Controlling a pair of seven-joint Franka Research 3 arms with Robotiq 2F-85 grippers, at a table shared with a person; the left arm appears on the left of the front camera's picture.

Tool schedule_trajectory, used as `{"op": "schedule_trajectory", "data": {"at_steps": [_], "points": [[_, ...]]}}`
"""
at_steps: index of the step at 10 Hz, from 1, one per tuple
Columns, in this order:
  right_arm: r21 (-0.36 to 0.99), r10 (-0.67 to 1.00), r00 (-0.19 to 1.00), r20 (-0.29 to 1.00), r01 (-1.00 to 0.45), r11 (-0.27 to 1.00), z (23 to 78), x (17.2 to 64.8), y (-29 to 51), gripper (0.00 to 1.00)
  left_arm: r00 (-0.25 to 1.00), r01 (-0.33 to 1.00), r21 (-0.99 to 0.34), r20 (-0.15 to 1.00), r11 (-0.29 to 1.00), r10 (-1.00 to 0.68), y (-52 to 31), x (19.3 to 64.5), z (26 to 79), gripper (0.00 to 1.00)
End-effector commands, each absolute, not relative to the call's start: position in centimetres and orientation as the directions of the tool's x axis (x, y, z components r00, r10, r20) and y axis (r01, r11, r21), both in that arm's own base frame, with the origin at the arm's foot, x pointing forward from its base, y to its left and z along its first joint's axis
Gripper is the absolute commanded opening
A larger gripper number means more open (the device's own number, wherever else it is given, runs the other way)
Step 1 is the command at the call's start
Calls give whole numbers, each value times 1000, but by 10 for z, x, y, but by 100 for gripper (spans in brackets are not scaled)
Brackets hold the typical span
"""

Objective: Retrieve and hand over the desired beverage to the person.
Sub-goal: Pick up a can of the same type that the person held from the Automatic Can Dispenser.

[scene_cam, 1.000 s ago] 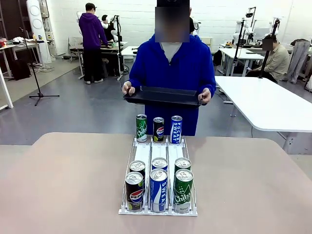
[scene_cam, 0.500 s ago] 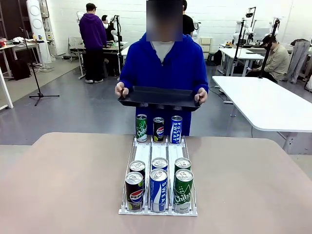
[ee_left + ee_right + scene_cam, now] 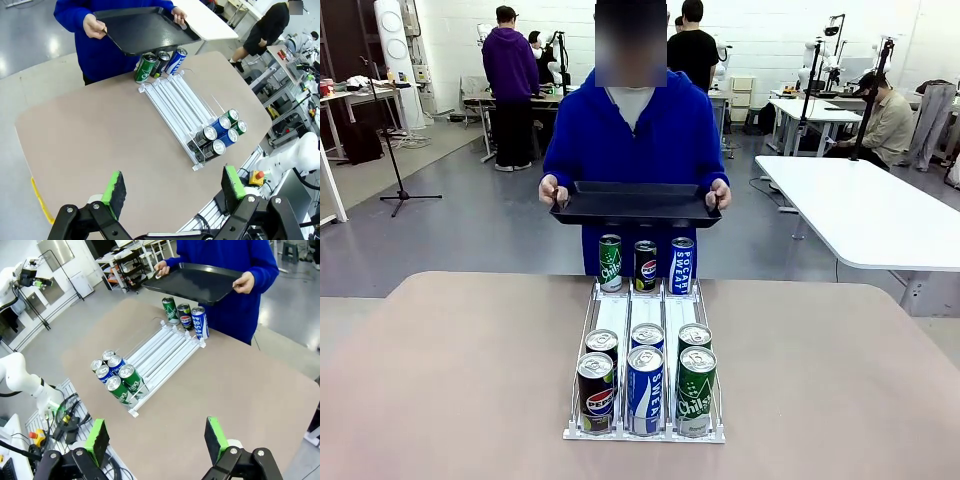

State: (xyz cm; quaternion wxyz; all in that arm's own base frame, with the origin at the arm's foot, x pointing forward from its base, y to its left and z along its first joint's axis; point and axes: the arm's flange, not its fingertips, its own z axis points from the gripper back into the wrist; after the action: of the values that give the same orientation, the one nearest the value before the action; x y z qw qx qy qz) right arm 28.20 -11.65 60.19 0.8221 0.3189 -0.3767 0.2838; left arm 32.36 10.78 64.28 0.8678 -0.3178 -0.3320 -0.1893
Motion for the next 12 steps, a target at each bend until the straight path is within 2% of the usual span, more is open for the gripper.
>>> {"op": "schedule_trajectory", "data": {"at_steps": [1,12], "points": [[312,220,537,815,-725,614,605,286,-116,100,697,558,-422,705,715,-128,109,324,643,100],[312,220,537,815,-725,614,605,286,-116,100,697,558,-422,705,715,-128,109,324,643,100]]}}
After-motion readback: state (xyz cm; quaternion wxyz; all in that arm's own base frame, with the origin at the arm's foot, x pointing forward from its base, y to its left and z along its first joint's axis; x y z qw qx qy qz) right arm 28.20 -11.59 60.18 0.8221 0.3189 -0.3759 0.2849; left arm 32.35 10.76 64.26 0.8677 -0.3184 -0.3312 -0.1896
